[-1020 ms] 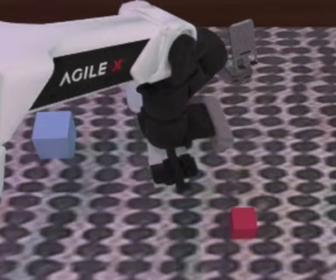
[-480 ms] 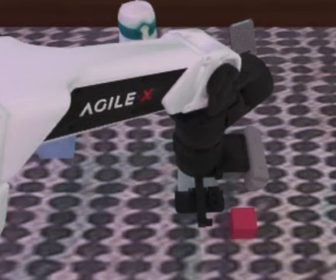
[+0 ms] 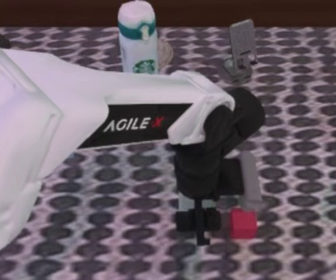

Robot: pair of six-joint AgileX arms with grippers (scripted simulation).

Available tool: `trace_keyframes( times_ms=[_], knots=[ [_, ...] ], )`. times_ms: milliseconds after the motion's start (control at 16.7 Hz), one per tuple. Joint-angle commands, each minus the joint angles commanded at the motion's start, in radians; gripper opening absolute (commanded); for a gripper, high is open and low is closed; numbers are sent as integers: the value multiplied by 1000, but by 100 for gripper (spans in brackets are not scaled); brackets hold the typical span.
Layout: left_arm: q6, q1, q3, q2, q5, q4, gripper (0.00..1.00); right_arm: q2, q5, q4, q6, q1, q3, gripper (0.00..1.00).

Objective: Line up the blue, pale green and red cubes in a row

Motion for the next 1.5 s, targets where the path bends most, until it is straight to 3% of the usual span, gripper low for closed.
trace_keyframes(
  times_ms=[300,1080,1500],
  knots=[
    [1,-2,-18,11,0,26,0,0,0,0,0,0,0,100],
    [1,-2,-18,11,0,26,98,0,0,0,0,0,0,100],
    [1,-2,-18,11,0,26,100,0,0,0,0,0,0,100]
  ],
)
